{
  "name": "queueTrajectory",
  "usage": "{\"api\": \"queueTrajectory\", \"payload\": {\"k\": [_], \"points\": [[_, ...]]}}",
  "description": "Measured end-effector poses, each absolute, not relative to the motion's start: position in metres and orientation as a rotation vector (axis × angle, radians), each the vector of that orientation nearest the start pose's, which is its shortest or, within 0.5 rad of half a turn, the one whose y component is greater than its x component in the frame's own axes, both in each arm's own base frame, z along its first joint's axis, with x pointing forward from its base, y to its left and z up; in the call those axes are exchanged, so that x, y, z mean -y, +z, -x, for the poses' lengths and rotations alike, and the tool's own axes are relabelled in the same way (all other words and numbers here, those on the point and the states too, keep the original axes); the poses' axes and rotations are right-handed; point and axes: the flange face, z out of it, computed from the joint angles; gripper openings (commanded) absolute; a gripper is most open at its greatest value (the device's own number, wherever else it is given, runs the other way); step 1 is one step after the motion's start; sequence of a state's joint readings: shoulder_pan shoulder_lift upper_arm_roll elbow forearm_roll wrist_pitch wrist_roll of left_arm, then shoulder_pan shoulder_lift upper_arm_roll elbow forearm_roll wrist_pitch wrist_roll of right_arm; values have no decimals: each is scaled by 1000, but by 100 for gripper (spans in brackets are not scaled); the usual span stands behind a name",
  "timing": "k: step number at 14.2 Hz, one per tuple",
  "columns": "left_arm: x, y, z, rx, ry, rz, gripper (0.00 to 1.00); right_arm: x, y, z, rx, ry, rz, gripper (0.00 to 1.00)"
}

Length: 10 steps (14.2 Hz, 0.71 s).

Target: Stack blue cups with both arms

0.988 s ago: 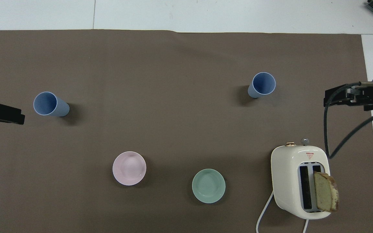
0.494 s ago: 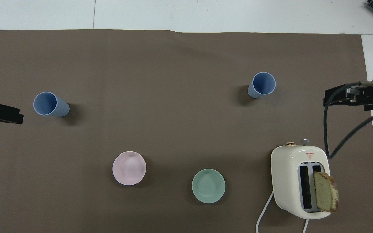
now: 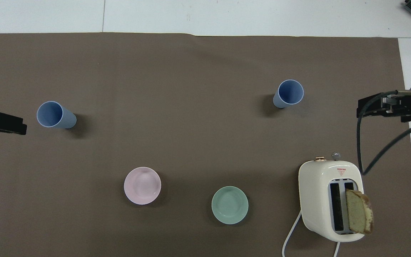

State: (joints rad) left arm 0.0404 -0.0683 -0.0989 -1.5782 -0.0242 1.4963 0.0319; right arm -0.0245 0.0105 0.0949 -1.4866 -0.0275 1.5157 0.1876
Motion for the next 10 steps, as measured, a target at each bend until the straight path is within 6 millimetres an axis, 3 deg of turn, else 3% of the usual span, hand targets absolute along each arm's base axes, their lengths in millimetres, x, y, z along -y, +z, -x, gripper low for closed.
{"api": "queueTrajectory", "payload": {"k": [7,10], "points": [[-1,611,-549,-34,-55,3161,100,-35,653,-552,-189,-35,3160,100],[-30,586,-565,46,-87,3161,100,-35,653,-552,-189,-35,3160,100]]}}
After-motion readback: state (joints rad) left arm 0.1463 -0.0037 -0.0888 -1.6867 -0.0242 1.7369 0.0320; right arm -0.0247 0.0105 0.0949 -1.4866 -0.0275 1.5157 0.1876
